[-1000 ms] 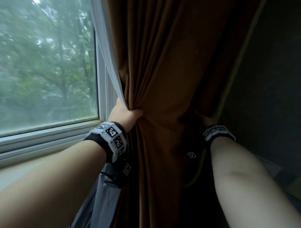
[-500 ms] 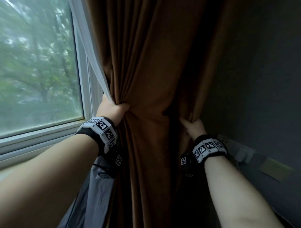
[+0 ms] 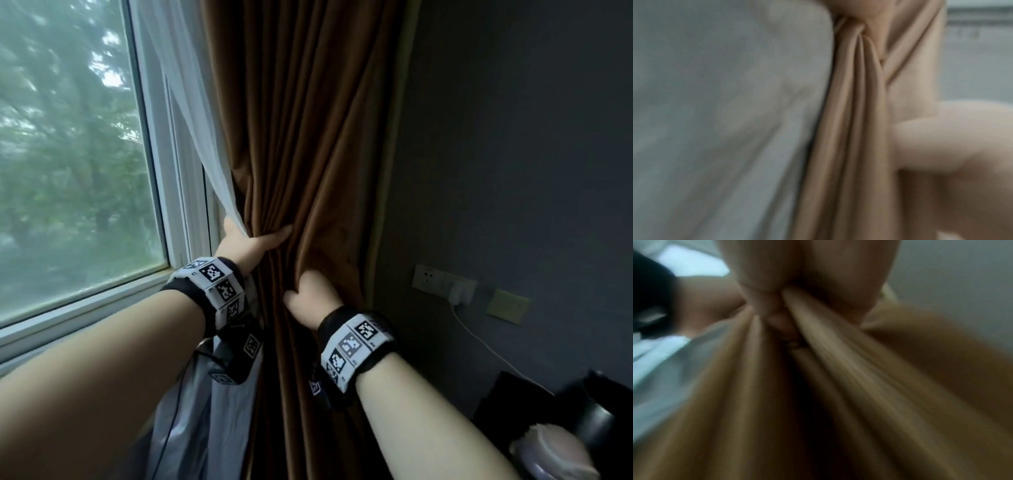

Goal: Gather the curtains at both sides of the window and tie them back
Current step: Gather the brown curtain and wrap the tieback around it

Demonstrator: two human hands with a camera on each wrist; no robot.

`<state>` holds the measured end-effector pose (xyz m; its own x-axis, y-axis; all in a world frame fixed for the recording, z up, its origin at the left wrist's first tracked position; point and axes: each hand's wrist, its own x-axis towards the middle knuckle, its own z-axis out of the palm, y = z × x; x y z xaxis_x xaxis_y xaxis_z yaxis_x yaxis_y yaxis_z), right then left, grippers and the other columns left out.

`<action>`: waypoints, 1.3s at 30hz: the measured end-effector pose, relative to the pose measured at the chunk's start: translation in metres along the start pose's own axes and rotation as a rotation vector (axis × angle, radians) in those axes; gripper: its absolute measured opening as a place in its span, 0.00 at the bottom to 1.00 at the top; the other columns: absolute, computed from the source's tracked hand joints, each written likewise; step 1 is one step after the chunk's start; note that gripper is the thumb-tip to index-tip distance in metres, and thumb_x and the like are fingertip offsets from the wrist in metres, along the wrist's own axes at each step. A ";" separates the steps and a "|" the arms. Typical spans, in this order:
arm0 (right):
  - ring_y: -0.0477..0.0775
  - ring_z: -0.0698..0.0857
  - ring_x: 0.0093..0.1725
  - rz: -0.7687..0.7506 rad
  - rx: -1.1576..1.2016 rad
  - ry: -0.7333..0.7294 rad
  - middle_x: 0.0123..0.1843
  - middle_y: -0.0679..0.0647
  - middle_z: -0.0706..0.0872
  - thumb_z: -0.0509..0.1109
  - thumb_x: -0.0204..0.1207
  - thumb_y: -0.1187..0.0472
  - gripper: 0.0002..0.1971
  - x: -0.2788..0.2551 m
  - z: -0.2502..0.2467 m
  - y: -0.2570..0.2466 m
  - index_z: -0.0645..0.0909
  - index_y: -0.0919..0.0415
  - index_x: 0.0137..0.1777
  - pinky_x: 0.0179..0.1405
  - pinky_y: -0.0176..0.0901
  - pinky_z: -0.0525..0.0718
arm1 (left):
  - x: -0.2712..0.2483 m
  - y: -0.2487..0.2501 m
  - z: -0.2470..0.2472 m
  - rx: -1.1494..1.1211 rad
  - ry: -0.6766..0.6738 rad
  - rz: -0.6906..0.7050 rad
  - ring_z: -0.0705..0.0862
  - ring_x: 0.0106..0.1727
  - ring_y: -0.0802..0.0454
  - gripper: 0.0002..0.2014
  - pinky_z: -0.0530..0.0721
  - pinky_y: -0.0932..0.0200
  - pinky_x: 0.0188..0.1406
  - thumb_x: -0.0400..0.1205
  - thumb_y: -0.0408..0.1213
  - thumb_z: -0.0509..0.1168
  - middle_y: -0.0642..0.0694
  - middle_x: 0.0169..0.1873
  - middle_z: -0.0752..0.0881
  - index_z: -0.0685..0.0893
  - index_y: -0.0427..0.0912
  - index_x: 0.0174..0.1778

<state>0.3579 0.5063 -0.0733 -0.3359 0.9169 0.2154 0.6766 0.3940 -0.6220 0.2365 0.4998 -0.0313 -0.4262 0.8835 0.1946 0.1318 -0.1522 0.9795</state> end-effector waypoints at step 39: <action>0.55 0.79 0.64 0.114 0.583 0.293 0.67 0.53 0.80 0.68 0.73 0.42 0.29 0.053 -0.063 0.056 0.73 0.56 0.70 0.71 0.54 0.75 | 0.027 -0.006 -0.021 0.156 -0.134 0.028 0.81 0.56 0.49 0.45 0.75 0.59 0.54 0.55 0.37 0.74 0.50 0.56 0.82 0.71 0.44 0.73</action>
<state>0.4194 0.5814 -0.0494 -0.0356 0.9626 0.2686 0.2043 0.2701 -0.9409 0.2054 0.5155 -0.0305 -0.2986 0.9326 0.2029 0.2838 -0.1162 0.9518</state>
